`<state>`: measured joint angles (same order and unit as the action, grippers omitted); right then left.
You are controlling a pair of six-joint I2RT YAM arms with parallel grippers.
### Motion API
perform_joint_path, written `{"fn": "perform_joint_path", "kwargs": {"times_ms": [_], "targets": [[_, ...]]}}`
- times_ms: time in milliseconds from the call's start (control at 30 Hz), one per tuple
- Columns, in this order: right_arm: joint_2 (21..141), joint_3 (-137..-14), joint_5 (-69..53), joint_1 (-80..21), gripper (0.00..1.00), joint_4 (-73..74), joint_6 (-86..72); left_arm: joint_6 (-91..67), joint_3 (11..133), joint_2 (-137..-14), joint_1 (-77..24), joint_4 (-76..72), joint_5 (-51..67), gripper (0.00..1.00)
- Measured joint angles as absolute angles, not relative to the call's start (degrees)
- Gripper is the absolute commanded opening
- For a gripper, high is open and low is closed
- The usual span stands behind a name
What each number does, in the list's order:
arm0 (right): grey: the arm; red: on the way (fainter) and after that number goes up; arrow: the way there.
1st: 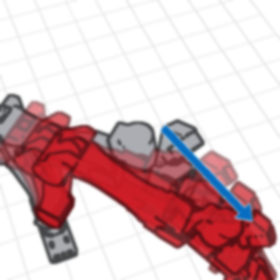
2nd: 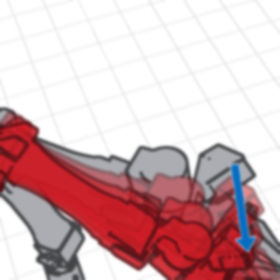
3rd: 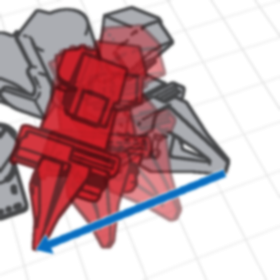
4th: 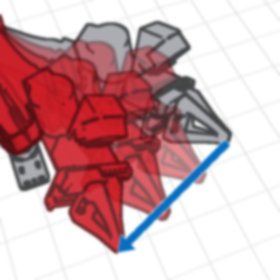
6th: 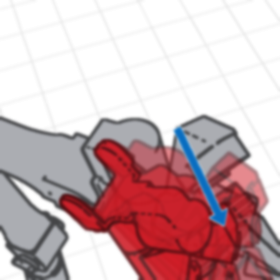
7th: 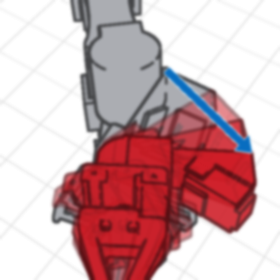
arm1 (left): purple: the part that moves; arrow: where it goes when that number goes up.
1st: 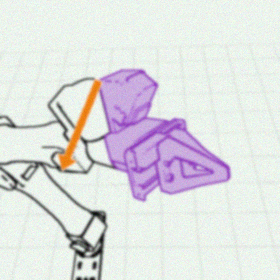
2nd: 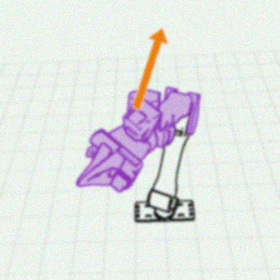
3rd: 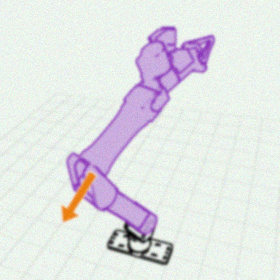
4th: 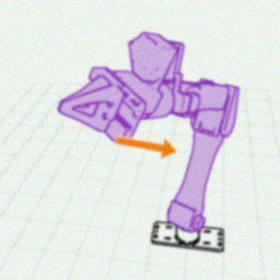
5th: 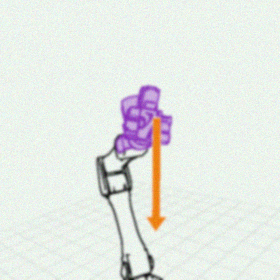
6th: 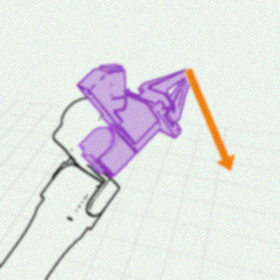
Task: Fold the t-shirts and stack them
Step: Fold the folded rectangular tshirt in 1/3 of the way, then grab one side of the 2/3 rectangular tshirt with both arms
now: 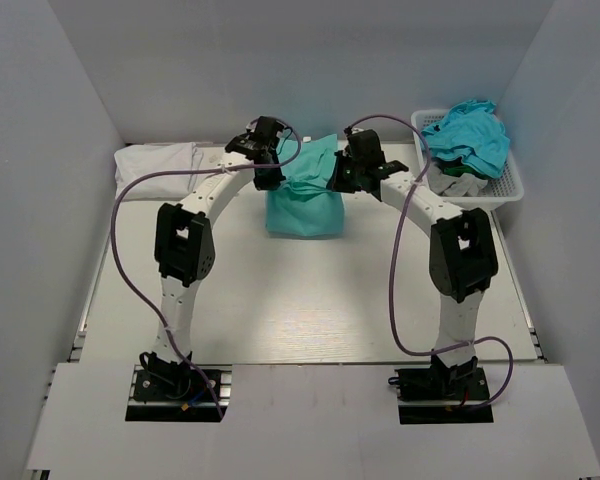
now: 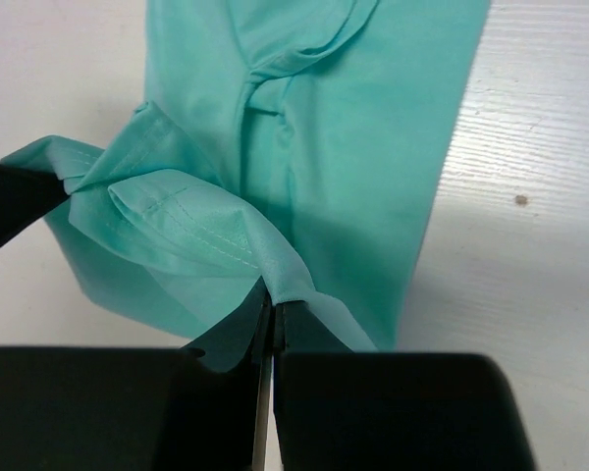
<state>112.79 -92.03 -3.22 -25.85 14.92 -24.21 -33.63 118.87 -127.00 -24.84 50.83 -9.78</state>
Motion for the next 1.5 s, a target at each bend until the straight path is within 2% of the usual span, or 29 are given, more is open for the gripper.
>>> {"fn": "perform_joint_path", "kwargs": {"times_ms": [100, 167, 200, 233, 267, 300, 333, 367, 500, 567, 733, 933, 1067, 1400, 1500], "targets": [[115.0, -93.2, -3.1, -24.9, 0.00, 14.4, -24.2, -33.4, 119.2, -128.1, -24.4, 48.4, -9.5, 0.01], [116.6, -93.8, -2.9, -24.3, 0.03, 13.2, -24.3, -33.4, 119.4, -129.1, -24.1, 47.0, -9.2, 0.07], [117.4, -94.3, -2.8, -24.0, 0.24, 13.0, -24.6, -33.5, 119.4, -129.7, -23.9, 46.0, -9.1, 0.16], [118.2, -94.8, -2.7, -23.8, 0.31, 12.6, -24.8, -33.5, 119.6, -130.2, -23.8, 45.4, -9.1, 0.34], [119.7, -96.3, -2.7, -23.5, 0.43, 12.7, -24.9, -33.5, 120.6, -131.2, -23.6, 45.4, -9.1, 0.64], [121.4, -98.1, -3.2, -23.1, 0.74, 12.1, -25.2, -33.8, 122.1, -132.7, -23.4, 44.8, -9.0, 0.84], [122.9, -99.5, -3.7, -22.8, 0.88, 11.6, -25.9, -33.6, 123.7, -133.9, -23.1, 44.5, -9.0, 1.00], [124.4, -101.1, -4.4, -22.4, 0.90, 11.2, -25.7, -34.0, 125.9, -135.4, -22.8, 44.3, -8.9, 1.00], [126.9, -104.1, -7.3, -21.3, 0.90, 10.1, -24.7, -34.1, 129.6, -137.2, -21.7, 42.0, -9.3, 1.00], [125.4, -102.8, -8.0, -21.0, 0.90, 8.7, -24.0, -33.9, 125.5, -134.2, -21.4, 39.8, -9.5, 1.00], [113.1, -88.3, -10.5, -20.8, 0.90, 5.3, -23.2, -33.1, 107.0, -120.7, -20.9, 35.5, -8.1, 1.00], [103.0, -74.1, -12.2, -21.1, 0.90, 3.9, -23.4, -31.9, 96.7, -115.1, -22.5, 35.6, -5.5, 0.99], [103.2, -69.3, -12.4, -21.1, 0.90, 4.9, -23.9, -31.4, 92.7, -115.9, -23.1, 36.2, -4.9, 0.99], [108.9, -69.7, -12.5, -21.1, 0.90, 7.2, -25.2, -30.8, 91.5, -121.6, -23.0, 35.5, -2.7, 1.00], [111.1, -70.8, -13.4, -21.1, 0.90, 6.9, -26.1, -31.0, 91.5, -121.6, -23.0, 35.3, -1.9, 0.81]]}}
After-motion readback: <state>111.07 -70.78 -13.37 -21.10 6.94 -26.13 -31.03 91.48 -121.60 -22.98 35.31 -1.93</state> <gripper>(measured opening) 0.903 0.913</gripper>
